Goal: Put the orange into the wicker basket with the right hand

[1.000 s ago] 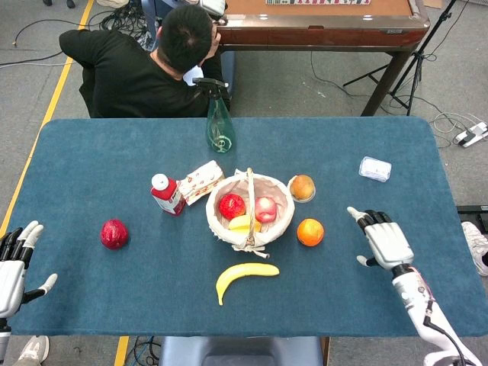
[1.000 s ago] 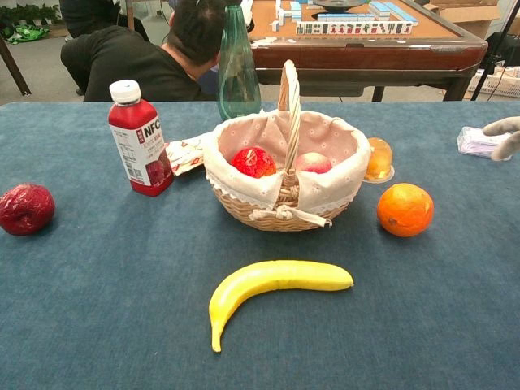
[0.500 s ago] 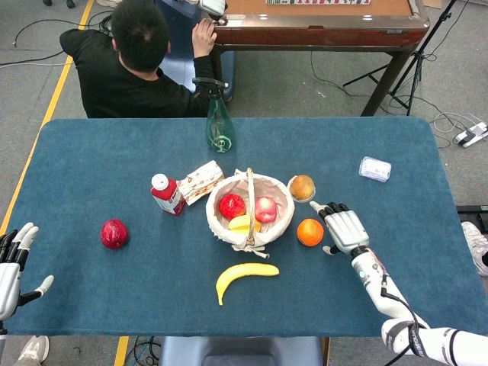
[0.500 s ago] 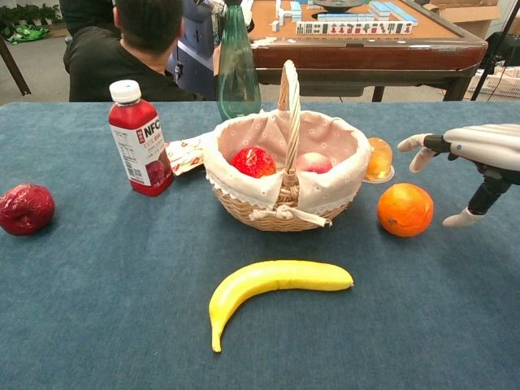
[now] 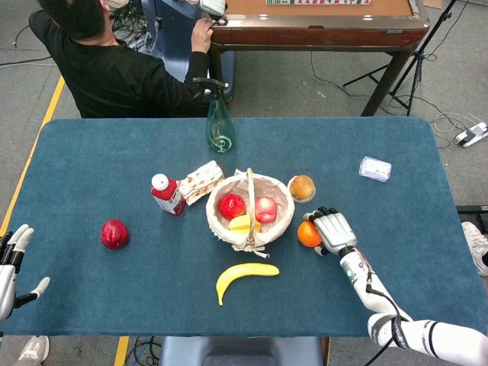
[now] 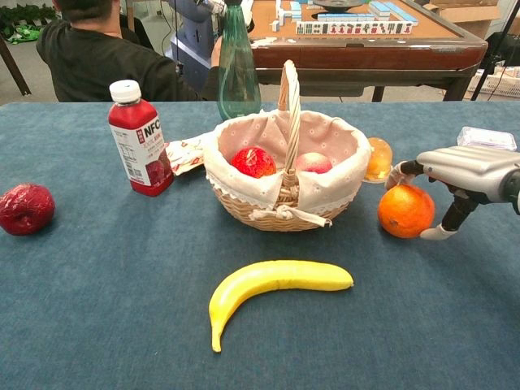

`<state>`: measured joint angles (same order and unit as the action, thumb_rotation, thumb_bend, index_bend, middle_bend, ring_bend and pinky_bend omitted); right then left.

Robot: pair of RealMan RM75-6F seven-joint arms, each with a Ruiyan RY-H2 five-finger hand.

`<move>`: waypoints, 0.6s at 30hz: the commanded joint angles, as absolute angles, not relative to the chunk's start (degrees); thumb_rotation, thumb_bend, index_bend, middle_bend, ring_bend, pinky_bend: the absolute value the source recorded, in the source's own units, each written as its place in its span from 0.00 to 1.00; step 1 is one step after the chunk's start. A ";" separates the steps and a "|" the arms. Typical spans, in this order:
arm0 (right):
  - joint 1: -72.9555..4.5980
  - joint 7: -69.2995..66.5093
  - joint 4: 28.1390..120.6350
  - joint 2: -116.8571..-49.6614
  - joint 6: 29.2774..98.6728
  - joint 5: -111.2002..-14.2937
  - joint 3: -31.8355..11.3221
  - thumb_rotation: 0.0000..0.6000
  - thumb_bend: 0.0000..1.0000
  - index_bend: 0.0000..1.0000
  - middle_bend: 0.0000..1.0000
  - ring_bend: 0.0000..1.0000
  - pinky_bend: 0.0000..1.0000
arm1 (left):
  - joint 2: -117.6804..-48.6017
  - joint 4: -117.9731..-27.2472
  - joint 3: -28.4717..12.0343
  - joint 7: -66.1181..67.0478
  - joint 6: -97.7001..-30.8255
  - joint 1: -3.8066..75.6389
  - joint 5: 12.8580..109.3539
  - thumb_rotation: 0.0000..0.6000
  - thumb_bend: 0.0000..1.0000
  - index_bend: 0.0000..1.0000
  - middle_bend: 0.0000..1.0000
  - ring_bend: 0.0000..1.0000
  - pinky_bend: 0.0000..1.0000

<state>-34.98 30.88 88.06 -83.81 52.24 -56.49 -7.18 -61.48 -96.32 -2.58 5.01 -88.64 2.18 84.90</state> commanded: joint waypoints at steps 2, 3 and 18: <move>-35.08 29.81 87.60 -84.08 52.94 -57.55 -6.95 1.00 0.22 0.32 0.33 0.18 0.27 | -61.42 -96.34 -2.59 4.92 -88.62 2.15 84.91 1.00 0.25 0.04 0.00 0.00 0.04; -34.93 29.06 87.64 -84.03 53.34 -58.31 -6.84 1.00 0.23 0.34 0.34 0.19 0.27 | -61.43 -96.35 -2.60 4.92 -88.63 2.14 84.90 1.00 0.25 0.04 0.00 0.00 0.04; -30.06 20.25 105.66 -66.47 62.04 -68.65 -7.45 1.00 0.25 0.37 0.38 0.22 0.32 | -61.46 -96.78 -2.61 5.37 -88.56 2.40 85.76 1.00 0.25 0.04 0.00 0.00 0.04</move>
